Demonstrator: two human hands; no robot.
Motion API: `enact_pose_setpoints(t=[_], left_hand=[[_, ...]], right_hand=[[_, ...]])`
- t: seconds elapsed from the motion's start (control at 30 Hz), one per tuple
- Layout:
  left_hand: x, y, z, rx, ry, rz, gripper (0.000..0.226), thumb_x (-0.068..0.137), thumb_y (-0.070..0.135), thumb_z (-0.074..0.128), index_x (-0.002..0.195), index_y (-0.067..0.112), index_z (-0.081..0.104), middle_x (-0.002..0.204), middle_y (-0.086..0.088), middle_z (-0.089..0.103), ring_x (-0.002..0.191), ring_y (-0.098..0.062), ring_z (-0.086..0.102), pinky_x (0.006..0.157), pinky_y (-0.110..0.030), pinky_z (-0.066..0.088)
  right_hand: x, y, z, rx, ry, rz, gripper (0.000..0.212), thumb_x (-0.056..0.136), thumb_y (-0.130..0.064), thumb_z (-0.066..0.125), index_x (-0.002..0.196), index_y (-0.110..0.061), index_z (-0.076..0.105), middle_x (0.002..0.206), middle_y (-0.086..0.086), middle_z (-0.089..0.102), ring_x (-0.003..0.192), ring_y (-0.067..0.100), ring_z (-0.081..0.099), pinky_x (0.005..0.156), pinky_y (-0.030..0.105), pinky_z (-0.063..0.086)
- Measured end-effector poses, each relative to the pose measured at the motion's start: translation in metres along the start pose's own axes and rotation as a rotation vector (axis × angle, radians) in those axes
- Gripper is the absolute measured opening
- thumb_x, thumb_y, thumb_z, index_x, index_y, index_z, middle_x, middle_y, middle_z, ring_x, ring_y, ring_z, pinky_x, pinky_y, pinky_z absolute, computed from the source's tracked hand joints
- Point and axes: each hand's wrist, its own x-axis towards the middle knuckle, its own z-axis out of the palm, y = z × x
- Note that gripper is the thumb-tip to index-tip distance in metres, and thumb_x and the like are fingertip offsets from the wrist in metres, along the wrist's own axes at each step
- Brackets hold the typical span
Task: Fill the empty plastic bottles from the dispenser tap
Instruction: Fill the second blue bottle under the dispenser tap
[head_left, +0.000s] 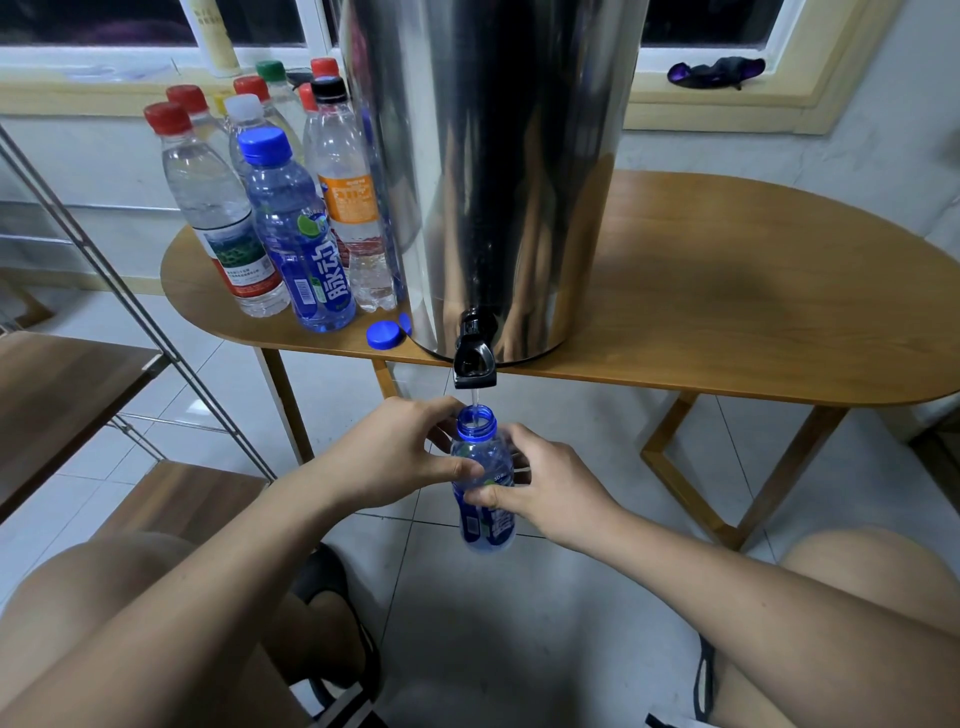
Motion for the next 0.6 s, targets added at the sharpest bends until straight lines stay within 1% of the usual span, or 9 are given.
enact_pose_setpoints(t=[0.13, 0.3, 0.37, 0.47, 0.6], left_hand=[[0.0001, -0.0003, 0.0000, -0.011, -0.001, -0.006, 0.041, 0.087, 0.050, 0.088, 0.117, 0.039, 0.062, 0.103, 0.018, 0.073, 0.093, 0.010, 0.066, 0.072, -0.008, 0.047], [-0.0001, -0.0006, 0.0000, -0.015, -0.007, 0.001, 0.042, 0.087, 0.051, 0.087, 0.118, 0.039, 0.061, 0.105, 0.018, 0.073, 0.095, 0.010, 0.067, 0.073, -0.008, 0.048], [0.0001, -0.0008, 0.0002, -0.016, -0.004, 0.004, 0.042, 0.087, 0.051, 0.087, 0.117, 0.038, 0.062, 0.105, 0.017, 0.074, 0.095, 0.009, 0.067, 0.073, -0.008, 0.048], [0.0001, -0.0011, 0.0005, -0.021, -0.004, 0.005, 0.041, 0.087, 0.052, 0.087, 0.116, 0.039, 0.062, 0.104, 0.018, 0.074, 0.095, 0.008, 0.068, 0.072, -0.008, 0.048], [-0.0001, -0.0012, 0.0002, -0.021, -0.003, 0.002, 0.044, 0.087, 0.052, 0.087, 0.120, 0.038, 0.062, 0.106, 0.018, 0.074, 0.096, 0.009, 0.067, 0.073, -0.009, 0.049]], right_hand=[[0.0009, 0.0004, -0.0002, 0.003, 0.000, -0.003, 0.073, 0.084, -0.055, 0.088, 0.145, -0.041, 0.052, 0.141, -0.017, 0.067, 0.121, 0.003, 0.066, 0.093, 0.023, 0.057], [0.0018, 0.0018, 0.0005, -0.013, -0.005, 0.004, 0.077, 0.082, -0.060, 0.087, 0.147, -0.041, 0.050, 0.143, -0.017, 0.066, 0.126, 0.006, 0.064, 0.100, 0.031, 0.059], [0.0015, 0.0015, 0.0002, -0.012, -0.006, 0.004, 0.077, 0.083, -0.058, 0.088, 0.147, -0.041, 0.050, 0.143, -0.016, 0.066, 0.126, 0.006, 0.065, 0.099, 0.030, 0.059], [0.0008, 0.0010, -0.0002, -0.011, -0.003, 0.001, 0.077, 0.083, -0.058, 0.088, 0.148, -0.041, 0.050, 0.142, -0.016, 0.066, 0.124, 0.006, 0.065, 0.096, 0.026, 0.057], [0.0007, 0.0008, -0.0002, -0.010, -0.005, 0.001, 0.077, 0.083, -0.057, 0.087, 0.148, -0.042, 0.049, 0.143, -0.017, 0.066, 0.125, 0.006, 0.064, 0.097, 0.027, 0.057]])
